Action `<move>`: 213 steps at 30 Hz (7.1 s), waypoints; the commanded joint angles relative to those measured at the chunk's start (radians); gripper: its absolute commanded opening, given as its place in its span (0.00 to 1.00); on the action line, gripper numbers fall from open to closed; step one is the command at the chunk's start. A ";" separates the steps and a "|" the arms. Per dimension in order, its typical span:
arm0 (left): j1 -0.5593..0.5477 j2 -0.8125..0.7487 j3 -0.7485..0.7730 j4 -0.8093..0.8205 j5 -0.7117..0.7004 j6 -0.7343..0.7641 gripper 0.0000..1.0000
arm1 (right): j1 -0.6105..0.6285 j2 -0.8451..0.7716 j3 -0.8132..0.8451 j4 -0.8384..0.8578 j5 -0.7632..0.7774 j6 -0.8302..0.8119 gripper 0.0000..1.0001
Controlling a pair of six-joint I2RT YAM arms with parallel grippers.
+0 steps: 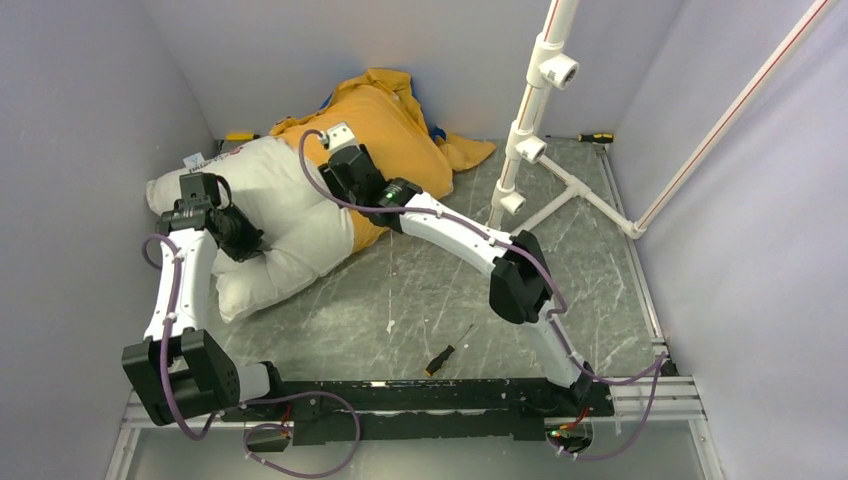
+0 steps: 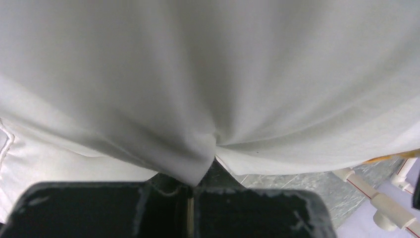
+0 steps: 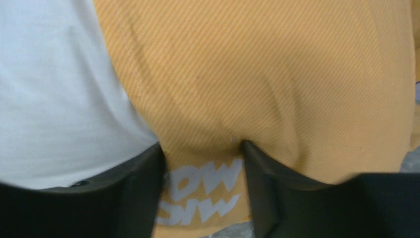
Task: Put the pillow into the pillowcase
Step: Stuff the pillow into the pillowcase.
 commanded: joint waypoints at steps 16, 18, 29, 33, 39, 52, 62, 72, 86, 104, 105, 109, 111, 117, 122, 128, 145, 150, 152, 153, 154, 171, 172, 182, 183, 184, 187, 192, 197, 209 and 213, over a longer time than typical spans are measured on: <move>-0.090 0.006 0.044 0.193 0.151 -0.074 0.00 | -0.099 -0.311 -0.218 0.249 -0.847 0.325 0.00; -0.099 -0.005 0.038 0.255 0.187 -0.097 0.00 | -0.100 -0.246 -0.105 0.212 -0.937 0.358 0.00; -0.372 -0.032 0.057 0.625 0.061 -0.153 0.00 | -0.098 0.002 0.230 0.515 -1.338 0.890 0.00; -0.398 -0.023 0.001 0.776 -0.012 -0.179 0.00 | -0.096 0.049 0.302 0.731 -1.406 1.139 0.00; -0.406 -0.011 -0.039 0.922 -0.118 -0.127 0.00 | -0.093 0.072 0.431 0.925 -1.439 1.334 0.00; -0.426 -0.075 -0.076 0.942 -0.077 -0.126 0.00 | -0.115 -0.117 0.227 0.244 -1.129 0.726 0.34; -0.349 -0.006 0.098 0.609 -0.099 -0.098 0.00 | -0.153 -0.271 0.078 -0.177 -0.618 0.368 0.72; -0.307 0.159 0.251 0.496 0.034 -0.123 0.00 | -0.150 -0.491 -0.414 -0.172 -0.421 0.368 0.71; -0.307 0.163 0.284 0.476 0.083 -0.143 0.00 | -0.126 -0.214 -0.402 0.109 -0.341 0.380 0.54; -0.260 0.214 0.319 0.475 0.098 -0.113 0.00 | -0.221 -0.463 -0.500 0.203 -1.037 0.273 0.00; -0.260 0.221 0.321 0.475 0.095 -0.112 0.00 | -0.221 -0.465 -0.495 0.213 -1.104 0.283 0.00; -0.260 0.239 0.347 0.450 0.109 -0.070 0.00 | -0.221 -0.482 -0.494 0.194 -1.087 0.318 0.01; -0.260 0.235 0.371 0.429 0.137 -0.006 0.00 | -0.222 -0.488 -0.492 0.152 -1.009 0.313 0.06; -0.266 0.170 0.388 0.337 0.055 0.116 0.00 | -0.215 -0.470 -0.364 -0.056 -0.759 0.270 0.43; -0.266 0.158 0.344 0.377 0.059 0.097 0.00 | -0.202 -0.475 -0.313 -0.165 -0.591 0.230 0.54; -0.266 0.172 0.354 0.380 0.076 0.086 0.00 | -0.193 -0.366 -0.222 -0.250 -0.502 0.207 0.53; -0.290 0.170 0.298 0.486 0.186 0.072 0.00 | -0.192 -0.279 -0.093 0.137 -1.401 0.455 0.00; -0.385 0.164 0.267 0.555 0.177 0.037 0.00 | -0.160 -0.129 0.066 0.444 -1.513 0.736 0.00; -0.412 0.156 0.237 0.586 0.172 0.011 0.00 | -0.161 -0.091 0.082 0.575 -1.517 0.842 0.00; -0.425 0.150 0.225 0.590 0.165 0.010 0.00 | -0.164 -0.081 0.073 0.607 -1.499 0.869 0.00; -0.438 0.144 0.215 0.581 0.151 0.022 0.00 | -0.167 -0.077 0.069 0.588 -1.473 0.862 0.00; -0.404 0.133 0.602 -0.320 -0.333 0.191 0.99 | -0.268 -0.098 0.025 0.242 -1.257 0.715 0.00; -0.391 0.139 0.624 -0.354 -0.283 0.175 0.99 | -0.269 -0.092 0.034 0.235 -1.257 0.717 0.00; -0.176 0.001 0.296 -0.193 0.371 -0.133 0.99 | -0.288 -0.051 0.080 0.262 -1.301 0.797 0.00; -0.161 -0.036 0.182 -0.095 0.413 -0.198 0.99 | -0.288 -0.055 0.074 0.267 -1.310 0.804 0.00; -0.149 -0.053 0.095 0.014 0.428 -0.268 0.98 | -0.288 -0.061 0.065 0.273 -1.318 0.809 0.00; -0.132 -0.086 -0.104 0.379 0.425 -0.448 0.92 | -0.288 -0.095 0.018 0.293 -1.332 0.820 0.00; -0.124 0.023 -0.200 0.760 0.316 -0.536 0.72 | -0.288 -0.123 -0.017 0.312 -1.358 0.839 0.00; -0.157 0.210 -0.133 1.197 0.433 -0.515 0.17 | -0.288 -0.085 0.042 0.371 -1.417 0.914 0.00; -0.443 0.131 -0.118 1.315 0.595 -0.292 0.00 | -0.309 0.088 0.255 0.645 -1.490 1.189 0.00; -0.464 0.086 -0.238 1.378 0.584 -0.295 0.00 | -0.317 0.085 0.233 0.593 -1.471 1.152 0.00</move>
